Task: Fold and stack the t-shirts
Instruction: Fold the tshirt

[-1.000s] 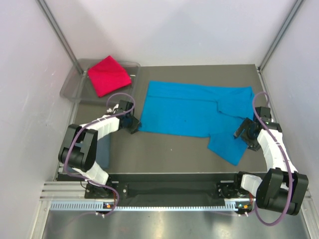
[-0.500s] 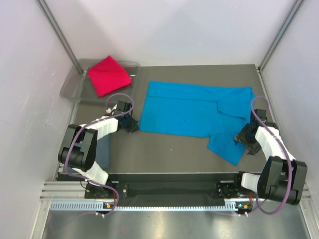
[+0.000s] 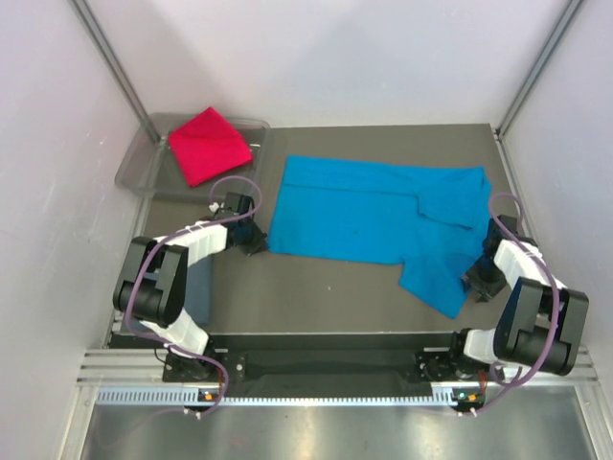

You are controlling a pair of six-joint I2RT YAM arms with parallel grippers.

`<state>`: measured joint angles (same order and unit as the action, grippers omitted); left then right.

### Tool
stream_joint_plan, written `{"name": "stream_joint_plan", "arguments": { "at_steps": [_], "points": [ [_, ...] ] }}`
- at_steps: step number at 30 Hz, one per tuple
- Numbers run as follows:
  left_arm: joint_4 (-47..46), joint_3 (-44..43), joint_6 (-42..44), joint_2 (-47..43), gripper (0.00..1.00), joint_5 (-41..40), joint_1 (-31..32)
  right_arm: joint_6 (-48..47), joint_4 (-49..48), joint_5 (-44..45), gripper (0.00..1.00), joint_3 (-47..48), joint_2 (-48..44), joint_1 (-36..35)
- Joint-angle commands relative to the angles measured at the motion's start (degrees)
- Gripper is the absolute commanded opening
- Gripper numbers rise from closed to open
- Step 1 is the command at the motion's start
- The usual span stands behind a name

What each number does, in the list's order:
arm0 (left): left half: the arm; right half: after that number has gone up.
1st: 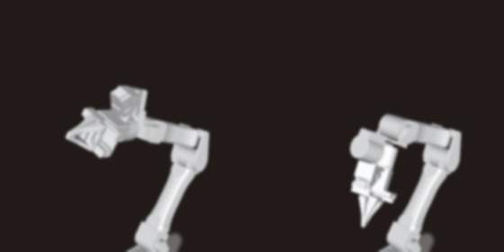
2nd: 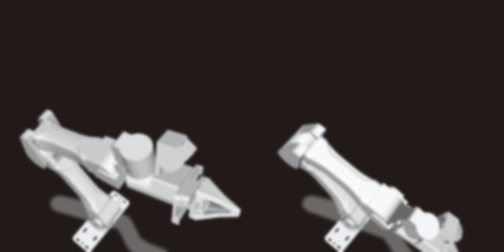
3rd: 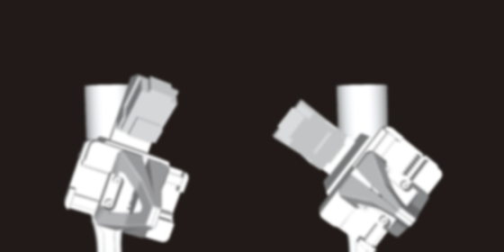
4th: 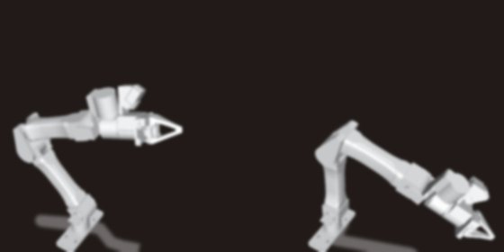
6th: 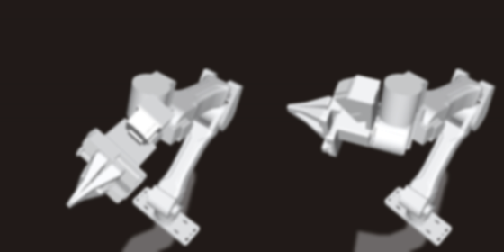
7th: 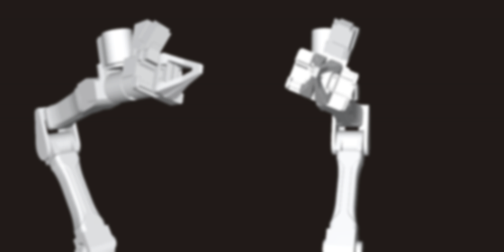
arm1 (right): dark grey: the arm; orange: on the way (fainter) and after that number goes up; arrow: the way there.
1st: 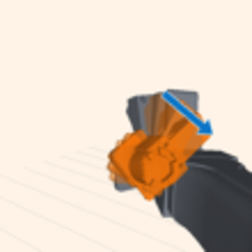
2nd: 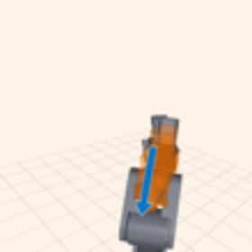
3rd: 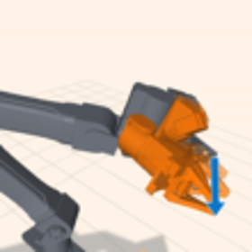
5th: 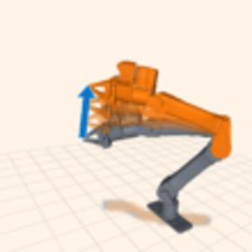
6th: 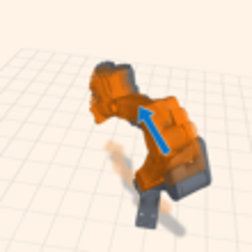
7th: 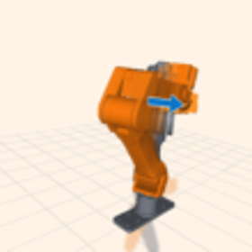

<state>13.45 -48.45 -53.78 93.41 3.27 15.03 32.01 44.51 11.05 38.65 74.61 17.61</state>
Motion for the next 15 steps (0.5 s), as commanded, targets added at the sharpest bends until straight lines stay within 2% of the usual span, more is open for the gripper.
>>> {"name": "stream_joint_plan", "arguments": {
  "at_steps": [1,7,10,13,15],
  "points": [
    [1.14,-1.12,2.54,1.07,0.00,1.30,-0.17,-0.19,-2.58,-1.02,0.41,0.20,2.03,0.59],
    [1.05,-1.48,2.80,1.61,0.00,3.32,-0.70,4.47,-7.85,-2.79,0.38,-6.12,-0.07,0.41],
    [1.22,-1.39,2.98,0.82,0.00,3.41,-0.70,5.96,-8.83,-2.43,0.36,-6.31,-0.87,0.32],
    [1.49,-0.86,2.80,0.11,0.00,2.80,-0.79,7.18,-9.97,-2.09,0.28,-7.10,-1.22,0.32],
    [1.93,-0.33,2.45,-0.24,0.00,2.80,-0.88,7.54,-11.28,-2.00,0.16,-7.89,-1.22,0.41]
  ]
}}
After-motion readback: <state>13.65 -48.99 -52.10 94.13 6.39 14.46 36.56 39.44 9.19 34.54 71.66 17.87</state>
